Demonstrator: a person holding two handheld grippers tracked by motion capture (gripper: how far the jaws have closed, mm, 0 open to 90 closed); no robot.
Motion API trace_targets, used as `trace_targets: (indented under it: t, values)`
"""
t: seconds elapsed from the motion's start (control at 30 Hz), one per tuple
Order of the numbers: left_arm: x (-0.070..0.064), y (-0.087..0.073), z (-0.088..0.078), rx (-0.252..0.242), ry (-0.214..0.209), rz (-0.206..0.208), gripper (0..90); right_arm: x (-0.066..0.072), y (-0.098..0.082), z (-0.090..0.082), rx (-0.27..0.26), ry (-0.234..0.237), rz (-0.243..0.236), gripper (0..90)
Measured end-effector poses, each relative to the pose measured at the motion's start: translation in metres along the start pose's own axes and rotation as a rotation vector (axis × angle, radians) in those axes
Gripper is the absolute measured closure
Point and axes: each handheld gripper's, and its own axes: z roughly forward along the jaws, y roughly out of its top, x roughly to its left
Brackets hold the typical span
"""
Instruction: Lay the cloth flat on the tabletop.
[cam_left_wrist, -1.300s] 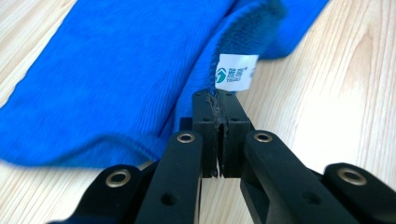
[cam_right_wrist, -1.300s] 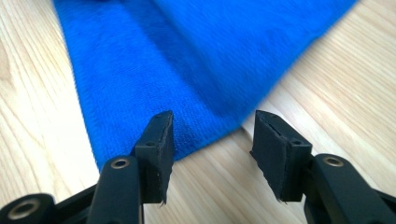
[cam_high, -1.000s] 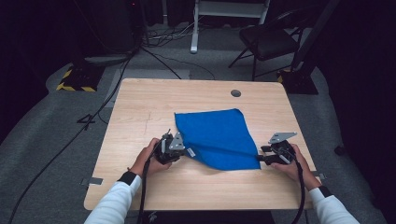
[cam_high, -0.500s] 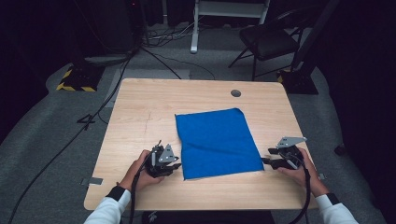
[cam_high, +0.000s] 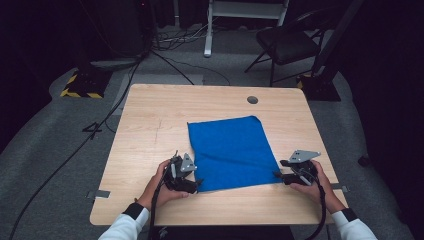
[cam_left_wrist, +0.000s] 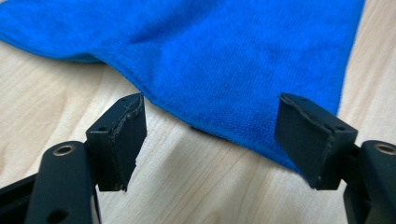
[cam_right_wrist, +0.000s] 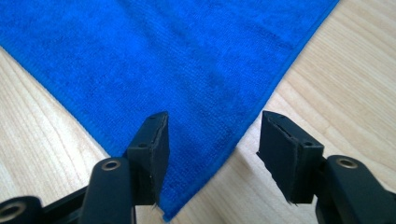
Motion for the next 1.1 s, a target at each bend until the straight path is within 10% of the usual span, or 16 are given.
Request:
trace_targets:
  t: [0.53, 1.1]
  values:
    - [-0.003, -0.011, 0.000, 0.044, -0.020, 0.001, 24.4, 0.005, -0.022, -0.010, 0.008, 0.044, 0.062, 43.8]
    - [0.010, -0.030, -0.015, 0.054, -0.033, -0.032, 19.5, 0.018, -0.021, -0.018, -0.005, 0.069, 0.023, 37.0]
